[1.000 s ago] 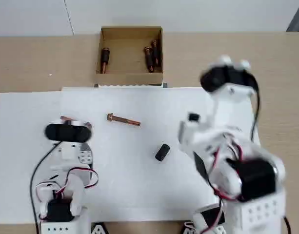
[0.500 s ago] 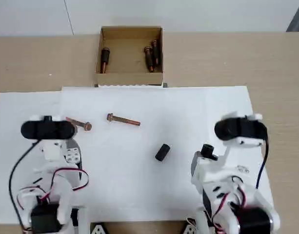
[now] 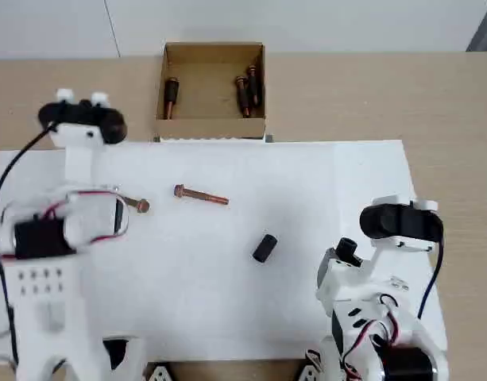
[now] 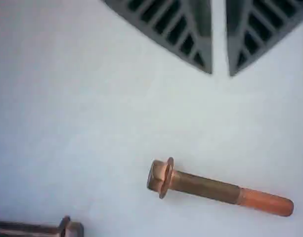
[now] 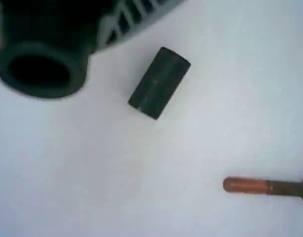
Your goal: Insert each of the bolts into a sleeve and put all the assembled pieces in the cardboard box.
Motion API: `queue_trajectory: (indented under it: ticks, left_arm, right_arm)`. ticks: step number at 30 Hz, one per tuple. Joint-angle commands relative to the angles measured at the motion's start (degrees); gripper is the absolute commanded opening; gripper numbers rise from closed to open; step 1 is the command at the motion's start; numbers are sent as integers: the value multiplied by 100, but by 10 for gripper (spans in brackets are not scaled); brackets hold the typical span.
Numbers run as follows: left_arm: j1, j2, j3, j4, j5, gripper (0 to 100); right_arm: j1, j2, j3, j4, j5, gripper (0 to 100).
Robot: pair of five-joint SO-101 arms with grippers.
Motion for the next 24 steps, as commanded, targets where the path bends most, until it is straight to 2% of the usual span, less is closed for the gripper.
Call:
queue_trajectory:
  ticks: [1,9,12,17,24]
  left_arm:
    - [-26,598,-637,255,-431,7]
    - [-229,1662,-769,229,-2057,9]
    - [-396,2119,-884,202,-2892,9]
    - [-624,2848,-1534,237,-4369,10]
    - [-624,3411,-2273,396,-5987,28]
  right_arm:
    - [48,13,-26,-154,26,3]
    - [48,31,-26,-154,26,3]
    - [57,48,-18,-154,26,3]
    - [57,13,264,-312,44,3]
    - [57,57,325,-602,44,3]
